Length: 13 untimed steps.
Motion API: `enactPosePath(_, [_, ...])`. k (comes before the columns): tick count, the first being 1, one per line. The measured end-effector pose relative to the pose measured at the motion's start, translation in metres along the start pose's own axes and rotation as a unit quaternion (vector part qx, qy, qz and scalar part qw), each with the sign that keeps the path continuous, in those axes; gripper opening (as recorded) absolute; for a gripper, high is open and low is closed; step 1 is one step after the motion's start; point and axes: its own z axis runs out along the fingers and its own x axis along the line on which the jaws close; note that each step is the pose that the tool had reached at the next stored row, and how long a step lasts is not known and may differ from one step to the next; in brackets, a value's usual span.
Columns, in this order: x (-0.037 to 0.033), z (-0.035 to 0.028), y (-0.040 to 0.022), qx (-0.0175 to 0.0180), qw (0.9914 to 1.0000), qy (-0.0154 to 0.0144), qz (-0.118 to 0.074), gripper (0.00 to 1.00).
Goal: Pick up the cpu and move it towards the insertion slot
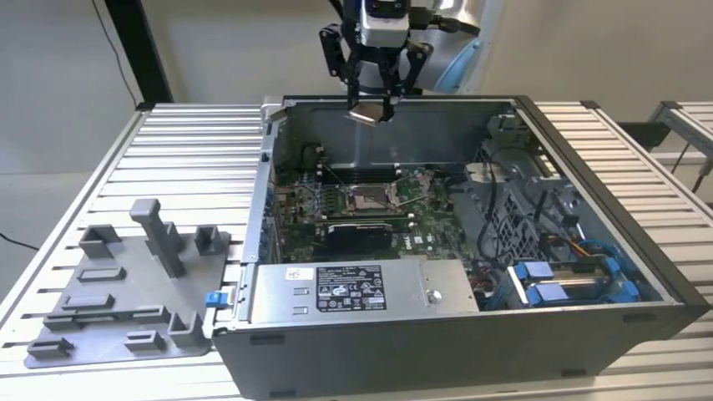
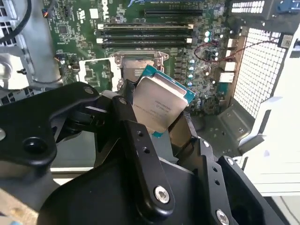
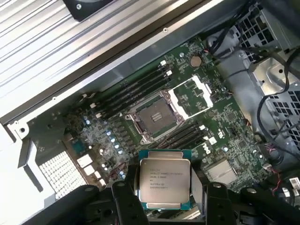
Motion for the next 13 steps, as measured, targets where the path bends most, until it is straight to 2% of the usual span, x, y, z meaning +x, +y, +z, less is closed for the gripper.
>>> enactPosePath(3, [0.0, 0.0001, 0.0, 0.0004, 0.99964, 0.0002, 0.027, 0.0])
enactPosePath(6, [0.0, 0.0002, 0.0, 0.0009, 0.99847, 0.0004, 0.055, 0.0])
enactPosePath(10, [0.0, 0.0003, 0.0, 0.0014, 0.99591, 0.0007, 0.09, 0.0])
enactPosePath(13, [0.0, 0.0004, 0.0, 0.0018, 0.99358, 0.0008, 0.113, 0.0])
